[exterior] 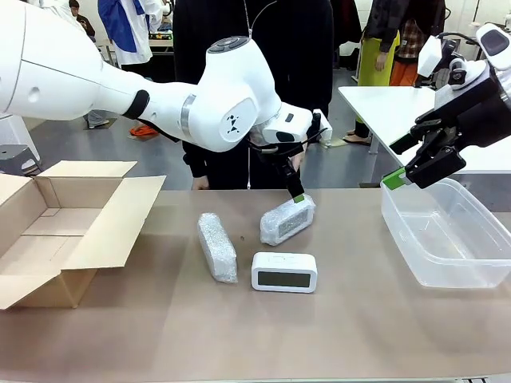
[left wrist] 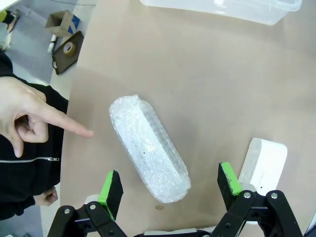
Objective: Separate and place wrapped and unwrapped clocks.
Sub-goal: Pick up the Digital clock indicated by the person.
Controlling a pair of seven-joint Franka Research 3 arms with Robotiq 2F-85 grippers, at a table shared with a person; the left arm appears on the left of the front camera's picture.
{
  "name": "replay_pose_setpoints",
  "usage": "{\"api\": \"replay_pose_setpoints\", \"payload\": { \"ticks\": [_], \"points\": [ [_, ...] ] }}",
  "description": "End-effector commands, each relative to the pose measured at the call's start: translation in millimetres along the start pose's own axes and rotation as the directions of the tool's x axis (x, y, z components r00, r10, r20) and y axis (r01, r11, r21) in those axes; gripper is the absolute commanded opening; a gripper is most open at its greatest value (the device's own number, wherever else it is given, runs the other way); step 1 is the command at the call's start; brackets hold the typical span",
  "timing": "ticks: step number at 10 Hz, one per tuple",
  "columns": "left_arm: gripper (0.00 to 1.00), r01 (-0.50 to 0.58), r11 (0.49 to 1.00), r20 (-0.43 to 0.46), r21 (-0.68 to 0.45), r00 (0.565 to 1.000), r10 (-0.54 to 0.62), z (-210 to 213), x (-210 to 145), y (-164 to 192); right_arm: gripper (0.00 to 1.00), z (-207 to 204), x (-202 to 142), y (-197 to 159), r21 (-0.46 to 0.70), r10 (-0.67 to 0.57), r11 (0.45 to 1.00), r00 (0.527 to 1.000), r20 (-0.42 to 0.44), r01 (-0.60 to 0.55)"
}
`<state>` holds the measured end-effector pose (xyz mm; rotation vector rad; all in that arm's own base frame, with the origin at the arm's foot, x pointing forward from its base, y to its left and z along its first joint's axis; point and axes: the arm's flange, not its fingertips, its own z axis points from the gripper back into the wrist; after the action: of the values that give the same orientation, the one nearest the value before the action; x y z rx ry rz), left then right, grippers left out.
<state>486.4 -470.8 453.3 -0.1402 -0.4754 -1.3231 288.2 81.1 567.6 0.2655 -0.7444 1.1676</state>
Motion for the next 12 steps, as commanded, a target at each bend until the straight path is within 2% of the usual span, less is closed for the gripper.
{"api": "replay_pose_setpoints", "payload": {
  "ticks": [1,2,4,7,12],
  "points": [
    [1.0,-0.073,0.997,-0.031,0.018,0.997,0.073,-15.0,-0.7,10.1,1.0,-1.3,0.7,1.0,0.021,-0.013,1.0,1.0,0.013,0.013],
    [1.0,-0.095,0.995,-0.083,0.03,0.992,0.097,-25.7,0.1,12.5,1.0,-1.3,0.7,1.0,0.021,-0.013,1.0,1.0,0.013,0.013],
    [1.0,-0.153,0.988,-0.107,-0.006,0.983,0.151,-45.5,-2.5,19.0,1.0,-1.3,0.7,1.0,0.021,-0.013,1.0,1.0,0.013,0.013],
    [1.0,-0.154,0.988,-0.12,-0.033,0.982,0.149,-74.7,0.1,26.9,1.0,-1.3,0.7,1.0,0.021,-0.013,1.0,1.0,0.013,0.013],
    [1.0,-0.178,0.984,-0.195,-0.01,0.966,0.172,-102.2,4.0,35.8,1.0,-1.3,0.7,1.0,0.021,-0.013,1.0,1.0,0.013,0.013]
  ]
}}
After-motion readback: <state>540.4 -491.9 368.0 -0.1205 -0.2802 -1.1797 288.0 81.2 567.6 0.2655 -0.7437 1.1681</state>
